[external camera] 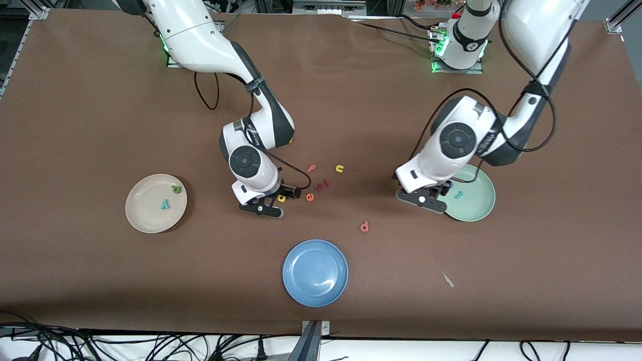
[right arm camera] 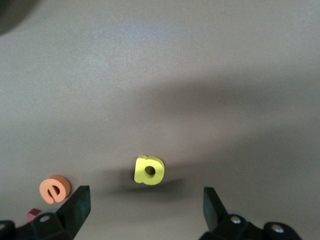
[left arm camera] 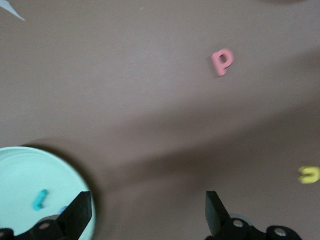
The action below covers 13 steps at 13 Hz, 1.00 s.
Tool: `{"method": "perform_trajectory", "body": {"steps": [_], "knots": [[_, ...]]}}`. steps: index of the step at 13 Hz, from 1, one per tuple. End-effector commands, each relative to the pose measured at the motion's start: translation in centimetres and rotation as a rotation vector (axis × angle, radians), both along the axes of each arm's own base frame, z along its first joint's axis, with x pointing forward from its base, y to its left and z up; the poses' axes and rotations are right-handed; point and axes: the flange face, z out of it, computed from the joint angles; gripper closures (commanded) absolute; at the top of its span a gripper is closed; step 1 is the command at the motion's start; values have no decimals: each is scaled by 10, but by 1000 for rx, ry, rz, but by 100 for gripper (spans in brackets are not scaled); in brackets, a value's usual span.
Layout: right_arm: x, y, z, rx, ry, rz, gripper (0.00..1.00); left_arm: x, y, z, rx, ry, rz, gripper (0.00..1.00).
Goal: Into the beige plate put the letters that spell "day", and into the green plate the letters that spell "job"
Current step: 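Reach the right gripper to yellow a while the left gripper reaches pink p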
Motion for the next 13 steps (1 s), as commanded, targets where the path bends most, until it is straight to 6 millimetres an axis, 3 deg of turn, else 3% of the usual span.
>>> {"method": "perform_trajectory", "body": {"steps": [1, 4, 5, 8, 10, 13], "knots": [[8, 7, -8, 20, -3, -10, 0, 21, -36, -7, -49, 17, 149, 0], [8, 5, -12, 19, 1, -12, 1, 33, -75, -13, -110, 17, 234, 0], [8, 4, -14, 17, 3, -12, 2, 41, -75, -14, -133, 13, 249, 0], [8, 5, -21, 15, 4, -5, 22, 57, -81, -29, -183, -23, 265, 0], [8, 4, -21, 16, 4, -8, 32, 67, -76, -52, -214, -64, 274, 0], [8, 4, -22, 17, 5, -9, 42, 67, -83, -76, -166, -115, 256, 0]]}}
